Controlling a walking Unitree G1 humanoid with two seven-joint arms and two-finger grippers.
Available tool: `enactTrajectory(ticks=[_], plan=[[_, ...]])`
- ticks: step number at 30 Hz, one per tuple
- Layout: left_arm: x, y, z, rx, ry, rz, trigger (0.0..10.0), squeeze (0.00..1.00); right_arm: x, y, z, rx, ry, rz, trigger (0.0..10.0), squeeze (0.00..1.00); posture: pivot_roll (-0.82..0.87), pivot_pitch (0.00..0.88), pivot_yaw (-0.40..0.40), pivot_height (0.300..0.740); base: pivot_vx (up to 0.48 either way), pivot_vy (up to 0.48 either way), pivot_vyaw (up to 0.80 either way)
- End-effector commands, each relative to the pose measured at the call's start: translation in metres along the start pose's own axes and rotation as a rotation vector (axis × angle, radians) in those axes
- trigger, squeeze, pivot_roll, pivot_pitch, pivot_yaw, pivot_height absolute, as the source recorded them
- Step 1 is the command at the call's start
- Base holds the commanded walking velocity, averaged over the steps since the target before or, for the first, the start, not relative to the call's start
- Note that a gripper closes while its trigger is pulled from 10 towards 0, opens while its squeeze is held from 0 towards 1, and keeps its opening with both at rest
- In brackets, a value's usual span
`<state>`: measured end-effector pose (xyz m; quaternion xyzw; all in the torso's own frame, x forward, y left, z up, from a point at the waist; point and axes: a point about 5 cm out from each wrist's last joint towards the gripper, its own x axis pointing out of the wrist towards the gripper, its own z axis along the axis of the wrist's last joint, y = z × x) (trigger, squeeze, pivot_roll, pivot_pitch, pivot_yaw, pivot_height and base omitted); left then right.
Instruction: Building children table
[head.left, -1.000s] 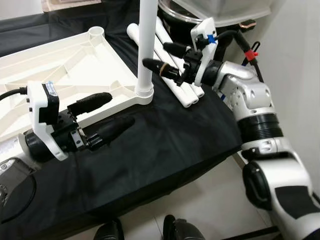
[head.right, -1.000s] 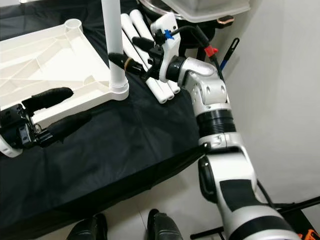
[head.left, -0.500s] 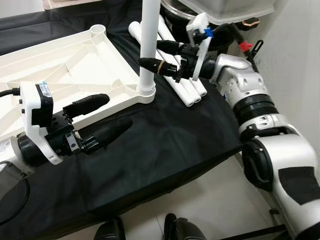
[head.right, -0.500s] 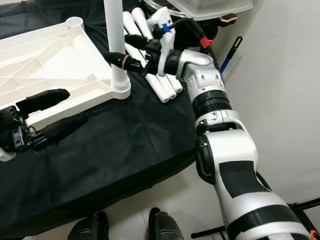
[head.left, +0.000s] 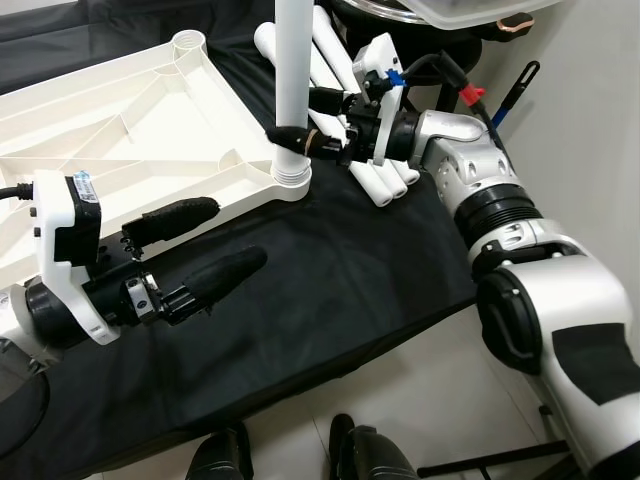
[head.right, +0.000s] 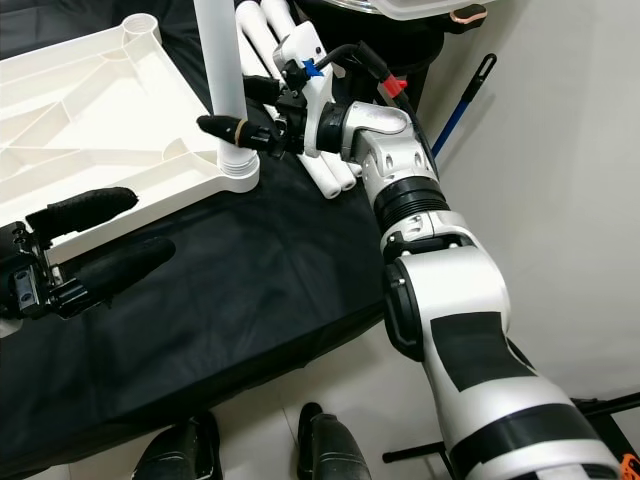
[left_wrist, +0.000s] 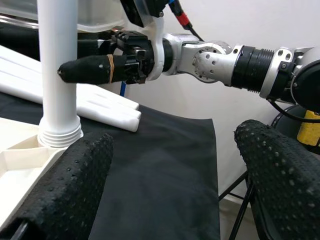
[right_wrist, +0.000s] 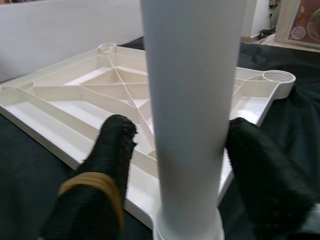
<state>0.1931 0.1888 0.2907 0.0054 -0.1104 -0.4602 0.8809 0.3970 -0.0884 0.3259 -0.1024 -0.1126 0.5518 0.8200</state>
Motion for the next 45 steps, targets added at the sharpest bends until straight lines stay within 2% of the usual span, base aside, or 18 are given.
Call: enactTrajectory(ticks=[1, 10, 13, 14, 17, 18, 19, 21, 22, 23, 24, 29, 33, 39, 40, 43, 44, 45], plan=[[0.000, -0.006, 0.002, 0.008, 0.021, -0.027, 10.0, 0.00, 0.000, 0.000, 0.001, -0.026, 0.013, 0.010, 0.0, 0.00, 0.15, 0.364, -0.089, 0.740, 0.000, 0.000, 0.00], [0.003, -0.007, 0.003, 0.014, 0.005, -0.030, 10.0, 0.00, 0.006, -0.005, 0.006, -0.118, 0.038, -0.123, 0.0, 0.00, 0.14, 0.340, -0.092, 0.740, 0.000, 0.000, 0.00], [0.005, -0.005, 0.003, 0.020, -0.010, -0.029, 10.0, 0.00, 0.013, -0.005, 0.006, -0.170, 0.045, -0.235, 0.0, 0.00, 0.11, 0.309, -0.099, 0.740, 0.000, 0.000, 0.00], [0.008, -0.004, 0.001, 0.020, -0.022, -0.028, 10.0, 0.00, 0.018, -0.004, 0.001, -0.186, 0.048, -0.336, 0.0, 0.00, 0.11, 0.295, -0.103, 0.740, 0.000, 0.000, 0.00], [0.009, -0.003, 0.000, 0.019, -0.024, -0.027, 10.0, 0.00, 0.019, -0.004, -0.001, -0.185, 0.049, -0.361, 0.0, 0.00, 0.11, 0.295, -0.103, 0.740, 0.000, 0.000, 0.00], [0.011, -0.002, 0.000, 0.021, -0.033, -0.029, 10.0, 0.00, 0.027, 0.003, -0.015, -0.143, 0.071, -0.436, 0.0, 0.00, 0.09, 0.269, -0.105, 0.740, 0.000, 0.000, 0.00], [0.011, -0.002, 0.000, 0.021, -0.033, -0.029, 10.0, 0.00, 0.027, 0.003, -0.015, -0.143, 0.071, -0.436, 0.0, 0.00, 0.09, 0.269, -0.105, 0.740, 0.000, 0.000, 0.00], [0.014, -0.001, 0.000, 0.029, -0.046, -0.033, 10.0, 0.00, 0.043, 0.022, -0.041, -0.044, 0.095, -0.559, 0.0, 0.00, 0.09, 0.253, -0.110, 0.740, 0.000, 0.000, 0.00], [0.014, -0.001, 0.000, 0.029, -0.046, -0.033, 10.0, 0.00, 0.043, 0.022, -0.041, -0.044, 0.095, -0.559, 0.0, 0.00, 0.09, 0.253, -0.110, 0.740, 0.000, 0.000, 0.00], [0.016, 0.000, 0.001, 0.035, -0.057, -0.035, 10.0, 0.00, 0.057, 0.045, -0.057, 0.040, 0.103, -0.626, 0.0, 0.00, 0.09, 0.232, -0.120, 0.740, 0.000, 0.000, 0.00], [0.016, 0.000, 0.001, 0.035, -0.057, -0.035, 10.0, 0.00, 0.057, 0.045, -0.057, 0.040, 0.103, -0.626, 0.0, 0.00, 0.09, 0.232, -0.120, 0.740, 0.000, 0.000, 0.00], [0.017, 0.001, 0.001, 0.051, -0.071, -0.029, 10.0, 0.00, 0.075, 0.075, -0.068, 0.105, 0.112, -0.696, 0.0, 0.00, 0.09, 0.214, -0.136, 0.740, 0.000, 0.000, 0.00], [0.018, 0.002, 0.000, 0.064, -0.079, -0.026, 10.0, 0.00, 0.083, 0.083, -0.073, 0.118, 0.130, -0.753, 0.0, 0.00, 0.09, 0.195, -0.145, 0.740, 0.000, 0.000, 0.00], [0.020, 0.004, 0.000, 0.069, -0.083, -0.029, 10.0, 0.00, 0.080, 0.087, -0.069, 0.099, 0.134, -0.782, 0.0, 0.00, 0.08, 0.194, -0.134, 0.740, 0.000, 0.000, 0.00], [0.021, 0.004, -0.001, 0.069, -0.087, -0.036, 10.0, 0.00, 0.072, 0.086, -0.066, 0.065, 0.139, -0.802, 10.0, 0.00, 0.07, 0.191, -0.125, 0.740, 0.000, 0.000, 0.00], [0.022, 0.005, -0.001, 0.068, -0.089, -0.040, 10.0, 0.00, 0.067, 0.085, -0.066, 0.049, 0.144, -0.806, 10.0, 0.00, 0.06, 0.189, -0.117, 0.740, 0.000, 0.000, 0.00], [0.023, 0.006, -0.002, 0.066, -0.090, -0.047, 10.0, 0.00, 0.059, 0.081, -0.066, 0.048, 0.144, -0.807, 10.0, 0.95, 0.06, 0.185, -0.111, 0.740, 0.000, 0.000, 0.00], [0.024, 0.007, -0.003, 0.066, -0.091, -0.051, 10.0, 0.00, 0.053, 0.077, -0.066, 0.062, 0.136, -0.807, 10.0, 0.95, 0.06, 0.185, -0.111, 0.740, 0.000, 0.000, 0.00]])
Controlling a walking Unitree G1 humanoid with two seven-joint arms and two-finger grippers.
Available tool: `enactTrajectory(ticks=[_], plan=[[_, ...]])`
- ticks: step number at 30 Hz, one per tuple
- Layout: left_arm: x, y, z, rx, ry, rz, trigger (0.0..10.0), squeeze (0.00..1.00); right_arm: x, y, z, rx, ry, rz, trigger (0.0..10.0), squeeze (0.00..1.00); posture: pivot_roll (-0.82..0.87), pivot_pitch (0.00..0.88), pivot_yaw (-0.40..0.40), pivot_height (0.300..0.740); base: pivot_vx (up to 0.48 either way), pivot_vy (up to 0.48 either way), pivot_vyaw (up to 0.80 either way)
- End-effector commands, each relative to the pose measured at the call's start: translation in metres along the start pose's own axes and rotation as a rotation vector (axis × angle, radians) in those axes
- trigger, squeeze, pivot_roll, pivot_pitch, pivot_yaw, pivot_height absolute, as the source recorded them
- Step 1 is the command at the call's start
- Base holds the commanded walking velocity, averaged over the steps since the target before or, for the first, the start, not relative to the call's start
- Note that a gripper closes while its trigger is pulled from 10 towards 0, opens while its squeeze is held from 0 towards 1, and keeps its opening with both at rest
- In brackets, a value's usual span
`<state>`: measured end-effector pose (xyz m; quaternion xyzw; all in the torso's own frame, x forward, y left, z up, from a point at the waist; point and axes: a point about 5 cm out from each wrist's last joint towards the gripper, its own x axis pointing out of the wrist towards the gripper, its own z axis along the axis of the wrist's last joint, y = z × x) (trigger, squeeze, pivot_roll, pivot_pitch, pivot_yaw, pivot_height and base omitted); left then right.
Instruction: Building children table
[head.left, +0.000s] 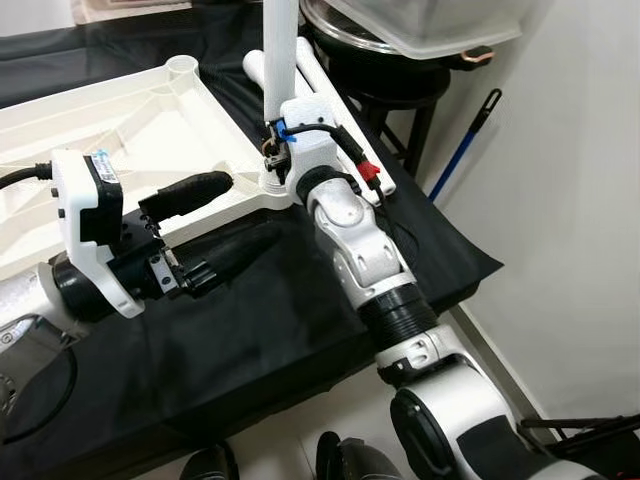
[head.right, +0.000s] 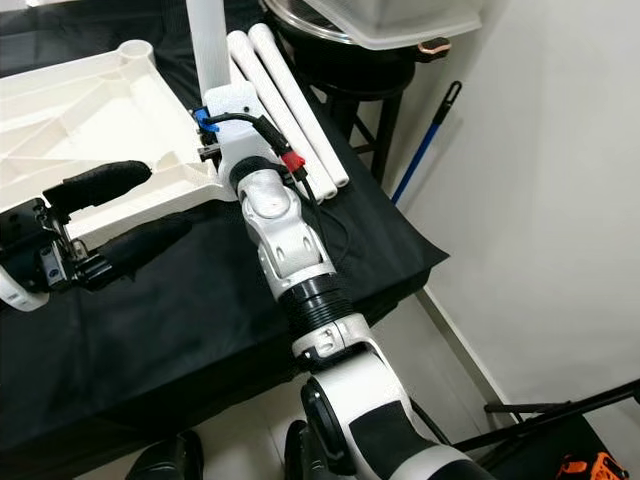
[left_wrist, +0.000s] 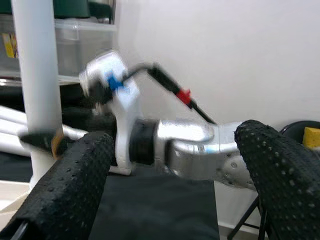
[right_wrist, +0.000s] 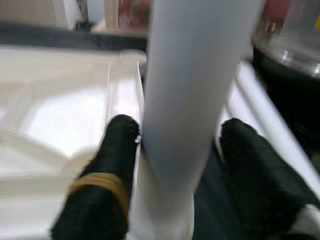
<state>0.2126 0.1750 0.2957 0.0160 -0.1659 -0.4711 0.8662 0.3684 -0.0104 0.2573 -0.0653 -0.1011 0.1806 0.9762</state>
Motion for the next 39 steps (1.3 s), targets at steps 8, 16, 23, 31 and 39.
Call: enactTrajectory(ticks=[8, 16, 23, 31, 39], plan=[[0.006, 0.009, -0.015, 0.029, 0.070, -0.002, 10.0, 0.00, -0.017, -0.038, 0.006, 0.098, -0.055, 0.052, 10.0, 1.00, 0.04, 0.177, -0.075, 0.740, 0.000, 0.000, 0.00], [0.017, 0.038, -0.050, 0.129, 0.258, 0.154, 10.0, 0.00, -0.040, -0.089, 0.003, 0.034, -0.034, 0.000, 10.0, 1.00, 0.03, 0.164, -0.051, 0.740, 0.000, 0.000, 0.00], [0.028, 0.061, -0.076, 0.187, 0.354, 0.231, 10.0, 0.00, -0.058, -0.132, -0.009, -0.034, 0.020, -0.119, 10.0, 0.00, 0.02, 0.139, -0.007, 0.740, 0.000, 0.000, 0.00], [0.065, 0.075, -0.116, 0.181, 0.459, 0.135, 10.0, 0.00, -0.067, -0.137, -0.011, -0.012, 0.032, -0.158, 10.0, 0.00, 0.03, 0.127, 0.022, 0.740, 0.000, 0.000, 0.00], [0.093, 0.097, -0.161, 0.217, 0.657, 0.292, 10.0, 0.00, -0.064, -0.114, -0.009, 0.038, 0.009, -0.120, 10.0, 0.00, 0.01, 0.129, 0.038, 0.740, 0.000, 0.000, 0.00]])
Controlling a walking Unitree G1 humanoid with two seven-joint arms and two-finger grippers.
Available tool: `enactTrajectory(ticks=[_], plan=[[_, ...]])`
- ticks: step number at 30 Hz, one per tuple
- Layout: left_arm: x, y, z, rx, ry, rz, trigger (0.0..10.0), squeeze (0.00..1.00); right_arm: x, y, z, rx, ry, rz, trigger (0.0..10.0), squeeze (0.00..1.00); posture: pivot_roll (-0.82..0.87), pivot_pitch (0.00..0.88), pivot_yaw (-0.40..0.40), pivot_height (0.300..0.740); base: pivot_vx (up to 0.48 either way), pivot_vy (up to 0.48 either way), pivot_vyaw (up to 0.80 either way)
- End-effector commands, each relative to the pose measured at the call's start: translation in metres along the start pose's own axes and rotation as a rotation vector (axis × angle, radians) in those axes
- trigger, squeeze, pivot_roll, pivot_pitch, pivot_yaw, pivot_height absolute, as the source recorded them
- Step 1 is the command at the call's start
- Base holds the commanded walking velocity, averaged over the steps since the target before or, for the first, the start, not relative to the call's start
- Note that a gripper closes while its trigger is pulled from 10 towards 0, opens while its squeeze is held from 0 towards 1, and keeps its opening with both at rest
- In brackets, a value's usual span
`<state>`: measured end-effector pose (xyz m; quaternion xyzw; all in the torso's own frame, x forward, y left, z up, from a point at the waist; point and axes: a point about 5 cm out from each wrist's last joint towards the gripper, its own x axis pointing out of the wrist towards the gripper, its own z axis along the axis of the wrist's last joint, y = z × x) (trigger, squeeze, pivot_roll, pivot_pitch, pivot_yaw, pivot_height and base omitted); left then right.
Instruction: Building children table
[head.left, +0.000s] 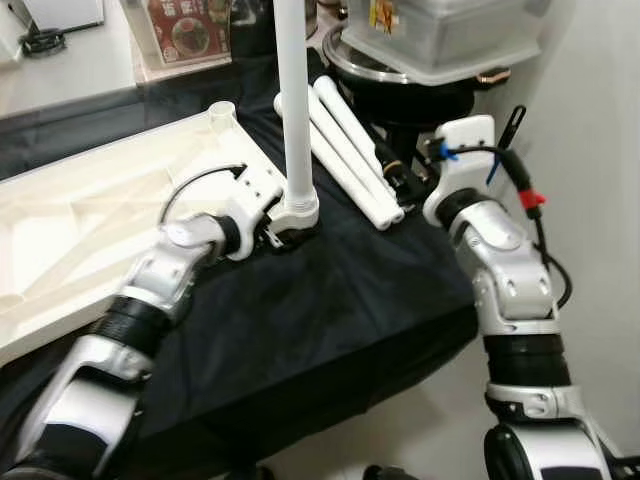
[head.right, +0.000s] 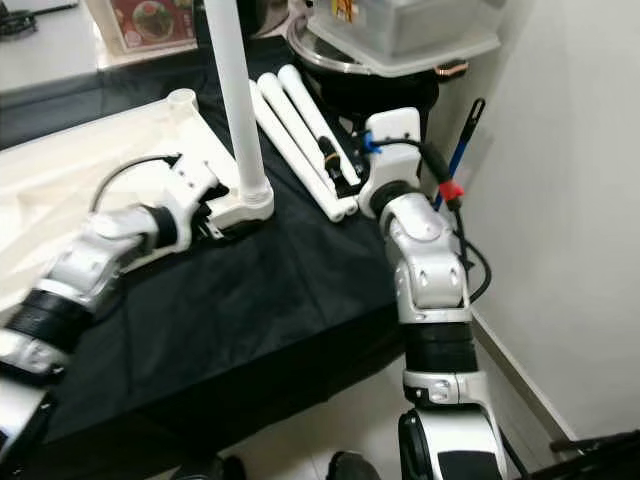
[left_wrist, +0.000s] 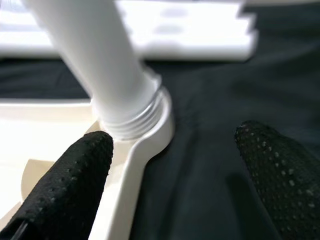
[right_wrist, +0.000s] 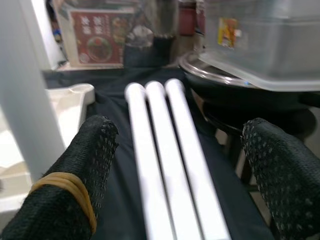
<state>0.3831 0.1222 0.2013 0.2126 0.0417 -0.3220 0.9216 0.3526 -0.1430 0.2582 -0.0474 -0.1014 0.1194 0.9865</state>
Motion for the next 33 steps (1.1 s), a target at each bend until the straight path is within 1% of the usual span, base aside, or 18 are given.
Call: enactTrajectory(ticks=[1, 3, 10, 13, 14, 15, 16, 18, 19, 20, 21, 22, 25, 27, 29, 31, 32, 33], plan=[[0.001, 0.004, -0.017, 0.017, 0.081, 0.046, 10.0, 0.00, -0.002, 0.003, -0.001, 0.014, 0.007, 0.007, 10.0, 0.00, 0.01, 0.129, 0.038, 0.740, 0.000, 0.000, 0.00], [0.003, 0.007, -0.023, -0.031, 0.116, 0.080, 10.0, 0.00, -0.001, 0.004, 0.000, 0.017, 0.006, 0.008, 10.0, 0.00, 0.01, 0.131, 0.038, 0.740, 0.000, 0.000, 0.00], [0.002, 0.010, -0.041, -0.035, 0.214, 0.111, 10.0, 0.00, 0.000, 0.002, 0.003, 0.017, 0.001, -0.002, 10.0, 0.00, 0.00, 0.134, 0.037, 0.740, 0.000, 0.000, 0.00], [0.002, 0.011, -0.045, -0.041, 0.226, 0.106, 10.0, 0.00, 0.000, 0.002, 0.004, 0.018, 0.001, -0.003, 10.0, 0.00, 0.00, 0.134, 0.037, 0.740, 0.000, 0.000, 0.00], [0.002, 0.008, -0.049, -0.070, 0.239, 0.071, 10.0, 0.00, 0.000, 0.002, 0.004, 0.019, 0.000, -0.002, 10.0, 0.00, -0.01, 0.134, 0.038, 0.740, 0.000, 0.000, 0.00], [0.001, 0.001, -0.054, -0.095, 0.258, -0.016, 10.0, 0.00, 0.000, 0.002, 0.005, 0.020, -0.001, -0.002, 10.0, 0.00, -0.01, 0.135, 0.038, 0.740, 0.000, 0.000, 0.00], [-0.004, -0.010, -0.060, -0.083, 0.258, -0.201, 10.0, 0.00, 0.000, 0.001, 0.007, 0.018, -0.004, -0.003, 10.0, 0.00, -0.01, 0.135, 0.039, 0.740, 0.000, 0.000, 0.00], [-0.004, -0.010, -0.060, -0.083, 0.258, -0.201, 10.0, 0.00, 0.000, 0.001, 0.007, 0.018, -0.004, -0.003, 10.0, 0.00, -0.01, 0.135, 0.039, 0.740, 0.000, 0.000, 0.00], [-0.008, -0.018, -0.064, -0.072, 0.262, -0.335, 10.0, 0.00, 0.000, 0.000, 0.009, 0.017, -0.005, -0.004, 10.0, 0.00, -0.01, 0.135, 0.039, 0.740, 0.000, 0.000, 0.00], [-0.008, -0.018, -0.064, -0.072, 0.262, -0.335, 10.0, 0.00, 0.000, 0.000, 0.009, 0.017, -0.005, -0.004, 10.0, 0.00, -0.01, 0.135, 0.039, 0.740, 0.000, 0.000, 0.00], [-0.016, -0.019, -0.066, -0.051, 0.266, -0.429, 10.0, 0.00, -0.001, -0.003, 0.010, 0.014, -0.007, -0.008, 10.0, 0.00, -0.01, 0.137, 0.035, 0.740, 0.000, 0.000, 0.00], [-0.022, -0.016, -0.067, -0.050, 0.270, -0.471, 10.0, 0.00, -0.001, -0.005, 0.011, 0.012, -0.007, -0.011, 10.0, 0.00, -0.01, 0.138, 0.034, 0.740, 0.000, 0.000, 0.00], [-0.029, -0.012, -0.066, -0.047, 0.260, -0.494, 10.0, 0.00, -0.001, -0.007, 0.011, 0.009, -0.006, -0.015, 10.0, 0.00, -0.01, 0.139, 0.033, 0.740, 0.000, 0.000, 0.00], [-0.044, -0.003, -0.060, -0.030, 0.233, -0.533, 10.0, 0.00, -0.001, -0.008, 0.012, 0.010, -0.005, 0.001, 10.0, 0.00, -0.01, 0.139, 0.030, 0.740, 0.000, 0.000, 0.00], [-0.048, -0.002, -0.058, -0.022, 0.225, -0.545, 10.0, 0.00, -0.001, -0.008, 0.012, 0.010, -0.005, 0.008, 10.0, 0.00, -0.01, 0.139, 0.030, 0.740, 0.000, 0.000, 0.00], [-0.060, -0.002, -0.056, -0.001, 0.222, -0.595, 10.0, 0.00, -0.004, 0.003, 0.010, 0.029, 0.010, 0.161, 10.0, 0.00, 0.00, 0.141, 0.028, 0.740, 0.000, 0.000, 0.00], [-0.060, -0.002, -0.056, -0.001, 0.222, -0.595, 10.0, 0.00, -0.004, 0.003, 0.010, 0.029, 0.010, 0.161, 10.0, 0.00, 0.00, 0.141, 0.028, 0.740, 0.000, 0.000, 0.00], [-0.067, -0.004, -0.056, 0.006, 0.220, -0.620, 10.0, 0.00, -0.011, 0.009, 0.010, 0.018, 0.015, 0.283, 10.0, 0.00, -0.01, 0.143, 0.028, 0.740, 0.000, 0.000, 0.00]])
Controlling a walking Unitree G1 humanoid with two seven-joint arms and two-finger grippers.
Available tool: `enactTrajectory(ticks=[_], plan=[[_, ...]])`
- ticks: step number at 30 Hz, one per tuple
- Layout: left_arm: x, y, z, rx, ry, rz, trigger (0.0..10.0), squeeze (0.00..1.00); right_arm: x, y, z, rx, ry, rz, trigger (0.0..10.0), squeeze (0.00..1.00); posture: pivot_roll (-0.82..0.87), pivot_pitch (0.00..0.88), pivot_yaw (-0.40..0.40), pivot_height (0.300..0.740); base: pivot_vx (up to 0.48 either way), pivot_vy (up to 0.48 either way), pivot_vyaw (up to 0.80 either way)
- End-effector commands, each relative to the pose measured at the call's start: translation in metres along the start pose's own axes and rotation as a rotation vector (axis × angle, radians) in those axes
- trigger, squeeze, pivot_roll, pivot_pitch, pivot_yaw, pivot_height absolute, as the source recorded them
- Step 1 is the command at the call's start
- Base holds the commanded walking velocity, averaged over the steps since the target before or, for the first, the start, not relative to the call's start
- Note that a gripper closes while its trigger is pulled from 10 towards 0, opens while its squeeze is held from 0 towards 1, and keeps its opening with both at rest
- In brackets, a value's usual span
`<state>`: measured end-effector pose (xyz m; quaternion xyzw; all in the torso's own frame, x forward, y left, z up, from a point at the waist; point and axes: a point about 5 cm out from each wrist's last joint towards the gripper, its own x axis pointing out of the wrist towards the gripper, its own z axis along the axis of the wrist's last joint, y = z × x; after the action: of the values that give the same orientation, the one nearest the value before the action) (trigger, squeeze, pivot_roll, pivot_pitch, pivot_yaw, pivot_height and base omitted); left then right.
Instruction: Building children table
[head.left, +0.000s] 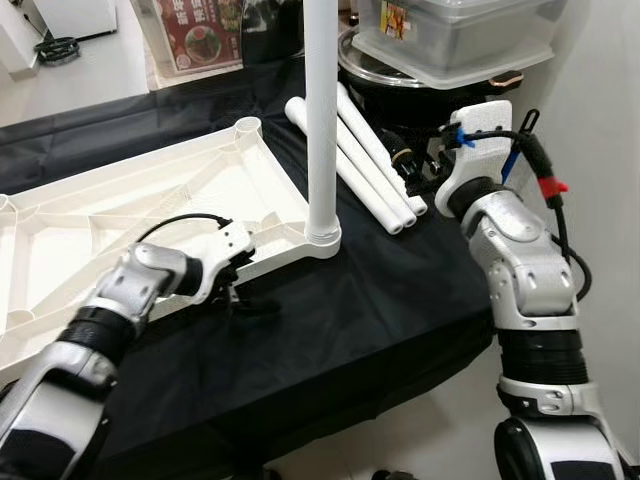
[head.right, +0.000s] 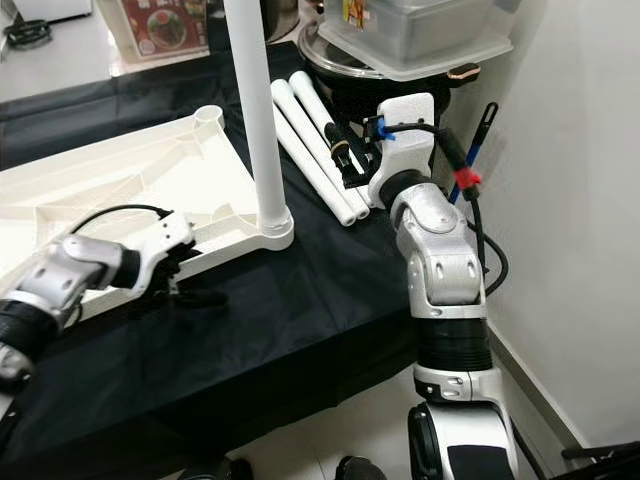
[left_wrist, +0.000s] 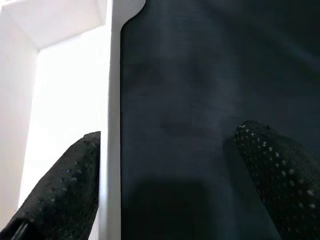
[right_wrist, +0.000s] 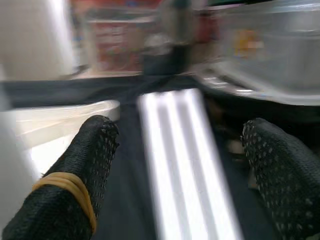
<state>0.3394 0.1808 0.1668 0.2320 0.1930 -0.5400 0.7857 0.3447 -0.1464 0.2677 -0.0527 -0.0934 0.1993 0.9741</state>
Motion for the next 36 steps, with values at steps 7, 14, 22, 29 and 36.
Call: enactTrajectory(ticks=[7, 14, 22, 29, 36], plan=[[-0.021, -0.036, -0.008, 0.028, 0.006, -0.160, 10.0, 0.00, -0.037, -0.005, -0.003, -0.058, 0.069, 0.331, 10.0, 0.00, -0.02, 0.149, 0.021, 0.740, 0.000, 0.000, 0.00], [-0.027, -0.052, -0.012, 0.028, 0.013, -0.203, 10.0, 0.00, -0.050, -0.015, -0.005, -0.083, 0.108, 0.384, 10.0, 0.00, -0.01, 0.148, 0.015, 0.740, 0.000, 0.000, 0.00], [-0.035, -0.054, -0.017, 0.025, 0.031, -0.147, 10.0, 0.00, -0.064, -0.016, -0.007, -0.038, 0.135, 0.536, 10.0, 0.00, -0.01, 0.147, 0.010, 0.740, 0.000, 0.000, 0.00], [-0.038, -0.048, -0.009, 0.049, -0.016, 0.021, 10.0, 0.00, -0.066, 0.011, -0.030, 0.062, 0.227, 0.890, 10.0, 0.00, 0.00, 0.146, -0.002, 0.740, 0.000, 0.000, 0.00], [-0.045, -0.052, -0.008, 0.046, -0.014, 0.070, 10.0, 0.00, -0.018, 0.030, -0.033, 0.071, 0.107, 0.767, 10.0, 0.00, 0.00, 0.152, 0.002, 0.740, 0.000, 0.000, 0.00]])
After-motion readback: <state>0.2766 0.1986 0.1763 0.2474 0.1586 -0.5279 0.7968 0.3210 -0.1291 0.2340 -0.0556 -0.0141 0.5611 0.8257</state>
